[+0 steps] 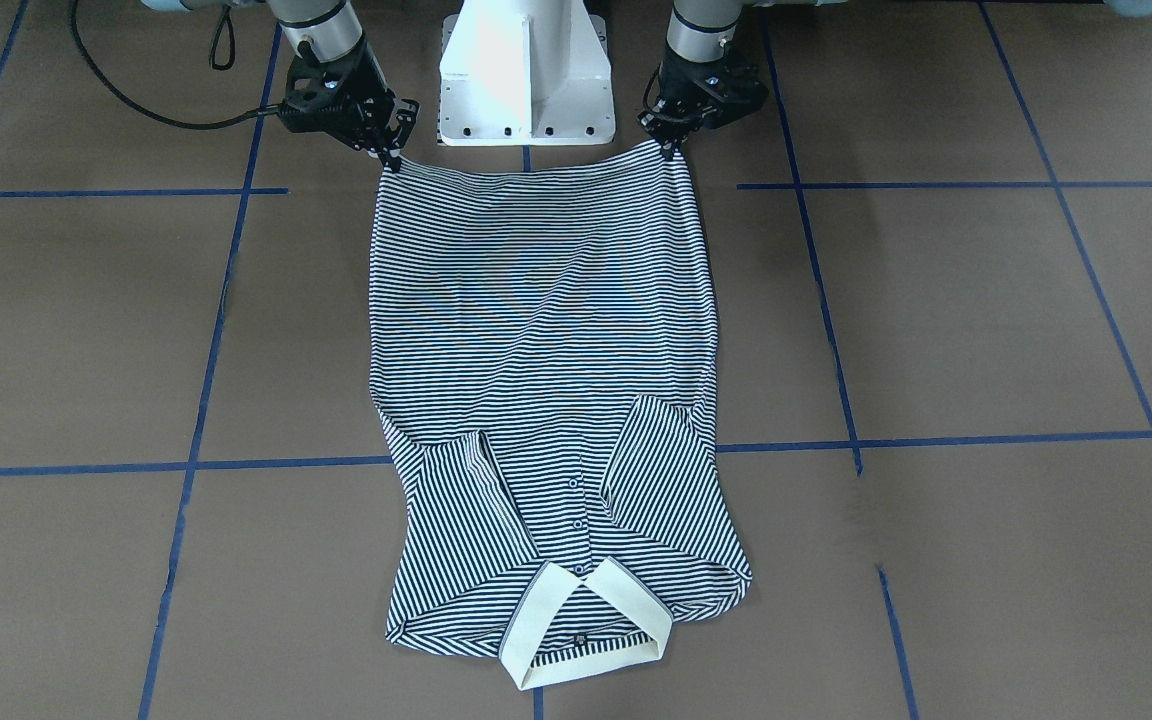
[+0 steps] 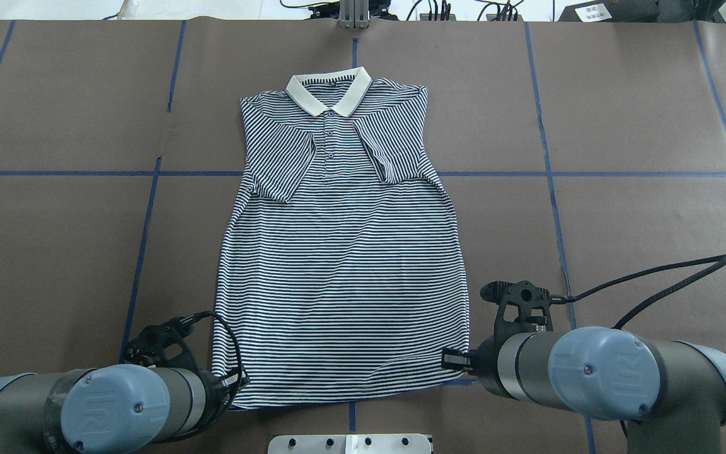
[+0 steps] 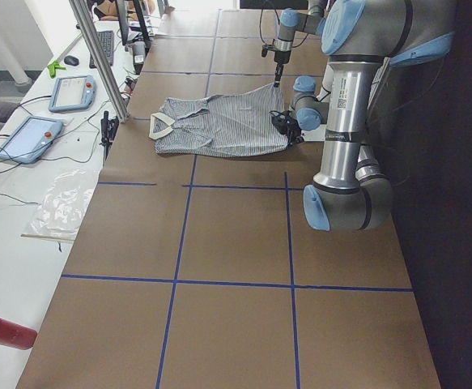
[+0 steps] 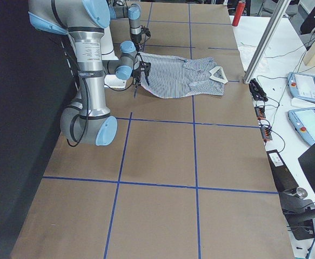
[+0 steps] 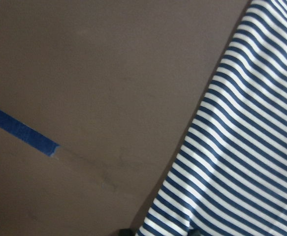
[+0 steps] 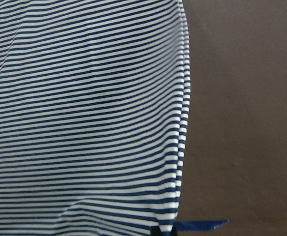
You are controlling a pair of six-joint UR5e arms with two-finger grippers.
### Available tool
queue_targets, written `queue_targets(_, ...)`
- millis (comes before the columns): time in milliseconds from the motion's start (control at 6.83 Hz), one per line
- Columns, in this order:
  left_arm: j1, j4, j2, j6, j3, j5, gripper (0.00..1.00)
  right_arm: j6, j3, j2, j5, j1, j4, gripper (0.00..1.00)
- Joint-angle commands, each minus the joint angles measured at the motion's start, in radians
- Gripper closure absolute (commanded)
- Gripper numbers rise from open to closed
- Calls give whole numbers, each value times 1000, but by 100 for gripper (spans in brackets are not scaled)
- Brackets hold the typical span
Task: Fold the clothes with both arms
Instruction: 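Grasp both hem corners and lift them off the table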
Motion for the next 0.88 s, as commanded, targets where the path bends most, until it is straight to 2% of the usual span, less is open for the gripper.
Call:
queue_targets(0,32,102,-1,2,-124,-3,100,20,199,-19,8,-122,-181,100)
queue_targets(293,115,202,-1,2,-249,-6,100,38,320,-21,32,-163,-324,100)
queue_targets(586,110,210,-2,5,-275,-7,100,5,319,-19,87,-64,-332,100)
queue_targets(732,66,209,-11,24,-290,-7,100,-52,302,-4,103,-12,-329,100)
